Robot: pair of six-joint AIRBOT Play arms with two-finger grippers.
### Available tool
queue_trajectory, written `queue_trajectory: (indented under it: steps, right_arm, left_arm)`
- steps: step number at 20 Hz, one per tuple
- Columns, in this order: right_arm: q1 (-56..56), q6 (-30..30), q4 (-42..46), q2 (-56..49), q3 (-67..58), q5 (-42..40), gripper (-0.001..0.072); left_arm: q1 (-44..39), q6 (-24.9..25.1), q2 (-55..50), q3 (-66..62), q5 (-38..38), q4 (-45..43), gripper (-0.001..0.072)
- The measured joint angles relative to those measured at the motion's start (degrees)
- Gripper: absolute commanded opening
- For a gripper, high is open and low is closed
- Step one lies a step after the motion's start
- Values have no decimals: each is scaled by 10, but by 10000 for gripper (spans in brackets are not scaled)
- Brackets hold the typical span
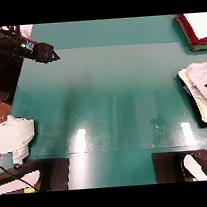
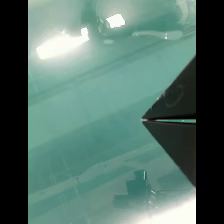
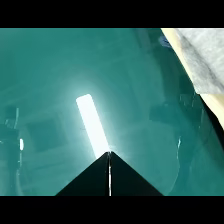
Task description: Fold the shirts.
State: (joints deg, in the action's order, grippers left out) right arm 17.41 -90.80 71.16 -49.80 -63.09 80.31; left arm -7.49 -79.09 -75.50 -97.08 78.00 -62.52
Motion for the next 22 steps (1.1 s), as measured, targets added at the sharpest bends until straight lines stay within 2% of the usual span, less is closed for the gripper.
queue_trajectory:
  steps: [12, 22]
  right_arm:
    - [-34, 0, -1, -4, 0, -21, 19]
    - [-34, 0, -1, -4, 0, -32, 19]
  left_arm:
    - [0, 0, 0, 0, -4, 0, 24]
    - [0, 0, 0, 0, -113, 8, 24]
